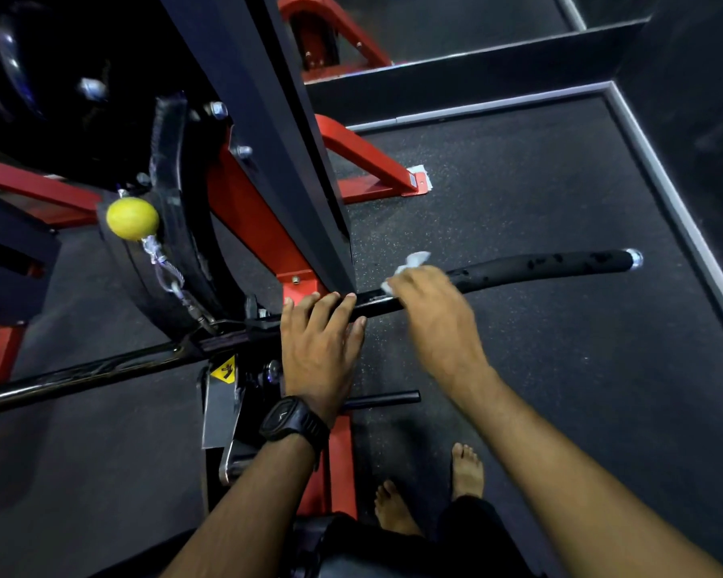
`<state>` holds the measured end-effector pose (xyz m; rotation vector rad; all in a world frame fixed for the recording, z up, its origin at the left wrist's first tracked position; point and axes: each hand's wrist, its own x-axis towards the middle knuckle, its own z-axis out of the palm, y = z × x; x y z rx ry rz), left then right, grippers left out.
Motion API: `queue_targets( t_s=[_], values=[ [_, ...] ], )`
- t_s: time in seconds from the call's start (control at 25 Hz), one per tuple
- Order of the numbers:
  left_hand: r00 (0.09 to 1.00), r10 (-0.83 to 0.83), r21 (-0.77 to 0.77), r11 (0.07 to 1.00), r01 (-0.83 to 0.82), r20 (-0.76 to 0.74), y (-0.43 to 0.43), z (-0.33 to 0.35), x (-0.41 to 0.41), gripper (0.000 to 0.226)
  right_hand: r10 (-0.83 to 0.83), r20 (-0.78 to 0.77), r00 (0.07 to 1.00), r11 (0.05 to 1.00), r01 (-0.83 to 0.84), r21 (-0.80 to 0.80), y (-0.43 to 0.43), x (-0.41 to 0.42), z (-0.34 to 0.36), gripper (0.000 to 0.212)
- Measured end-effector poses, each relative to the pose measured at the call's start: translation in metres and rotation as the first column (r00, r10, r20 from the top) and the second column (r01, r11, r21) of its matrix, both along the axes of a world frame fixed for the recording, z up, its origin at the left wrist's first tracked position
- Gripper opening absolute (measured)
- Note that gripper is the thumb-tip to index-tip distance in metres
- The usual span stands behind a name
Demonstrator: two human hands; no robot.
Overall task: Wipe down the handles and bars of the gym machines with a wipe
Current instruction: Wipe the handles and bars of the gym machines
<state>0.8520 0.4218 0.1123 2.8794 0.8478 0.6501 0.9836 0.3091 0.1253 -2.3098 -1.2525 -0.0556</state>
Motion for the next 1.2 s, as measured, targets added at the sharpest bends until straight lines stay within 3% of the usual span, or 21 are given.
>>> queue_targets(
  t_s=[0.08, 0.12, 0.24, 0.28, 0.36, 0.4, 0.52, 0.64, 0.68, 0.8, 0.84, 0.92, 0.96, 1.08, 1.2],
  values=[
    [1.0, 0.001, 0.012, 1.0, -0.001, -0.004, -0.001, -0.001, 0.001, 0.038, -0.274, -0.094, 0.957, 0.962, 0.274, -0.02, -0.004, 0.007, 0.005, 0.027],
    [1.0, 0.0, 0.009, 1.0, 0.0, -0.003, -0.001, -0.002, 0.001, 0.037, -0.273, -0.064, 0.96, 0.962, 0.271, -0.038, 0.0, -0.001, 0.007, 0.026],
    [1.0, -0.019, 0.012, 1.0, 0.019, 0.003, -0.004, -0.005, -0.002, 0.036, 0.102, 0.045, 0.994, 0.993, -0.099, -0.068, 0.008, -0.015, 0.01, 0.03],
    [1.0, -0.024, 0.024, 0.999, 0.024, 0.001, -0.005, -0.005, -0.003, 0.036, 0.093, -0.001, 0.996, 0.988, -0.093, -0.123, 0.007, -0.001, 0.014, 0.031],
    [1.0, -0.019, 0.044, 0.999, 0.02, -0.001, -0.006, -0.007, -0.005, 0.035, -0.122, -0.139, 0.983, 0.971, 0.089, -0.224, 0.004, 0.022, 0.02, 0.03],
    [1.0, -0.013, 0.049, 0.999, 0.012, 0.004, -0.007, -0.008, -0.006, 0.034, -0.154, -0.187, 0.97, 0.966, 0.108, -0.236, 0.005, 0.023, 0.021, 0.03],
    [1.0, -0.003, 0.043, 0.999, 0.002, 0.029, -0.01, -0.009, -0.005, 0.033, 0.077, -0.267, 0.961, 0.961, -0.143, -0.236, 0.013, 0.013, 0.032, 0.03],
    [1.0, 0.001, 0.038, 0.999, -0.002, 0.026, -0.009, -0.008, -0.004, 0.033, -0.058, -0.366, 0.929, 0.945, -0.067, -0.319, 0.011, 0.038, 0.033, 0.036],
    [1.0, 0.005, 0.037, 0.999, -0.006, 0.023, -0.008, -0.008, -0.004, 0.033, -0.057, -0.355, 0.933, 0.95, -0.059, -0.307, 0.011, 0.035, 0.034, 0.036],
    [1.0, 0.018, 0.01, 1.0, -0.018, 0.019, -0.011, -0.007, -0.003, 0.034, 0.165, -0.205, 0.965, 0.963, -0.202, -0.176, 0.004, 0.012, 0.031, 0.031],
    [1.0, 0.016, -0.001, 1.0, -0.016, 0.02, -0.011, -0.006, -0.003, 0.034, 0.139, -0.169, 0.976, 0.973, -0.166, -0.158, -0.002, 0.016, 0.026, 0.031],
    [1.0, 0.01, -0.006, 1.0, -0.01, 0.023, -0.01, -0.005, -0.001, 0.034, -0.125, -0.183, 0.975, 0.986, 0.101, -0.134, -0.013, 0.026, 0.02, 0.029],
    [1.0, 0.008, -0.005, 1.0, -0.008, 0.019, -0.01, -0.004, -0.001, 0.035, -0.161, -0.167, 0.973, 0.983, 0.143, -0.116, -0.015, 0.024, 0.019, 0.028],
    [1.0, -0.003, 0.005, 1.0, 0.003, 0.016, -0.012, -0.006, -0.001, 0.036, 0.076, -0.049, 0.996, 0.987, -0.082, -0.138, -0.011, 0.009, 0.019, 0.027],
    [1.0, -0.001, 0.021, 1.0, 0.001, 0.017, -0.012, -0.008, -0.001, 0.036, -0.14, -0.169, 0.976, 0.976, 0.108, -0.188, -0.005, 0.029, 0.024, 0.024]
  ],
)
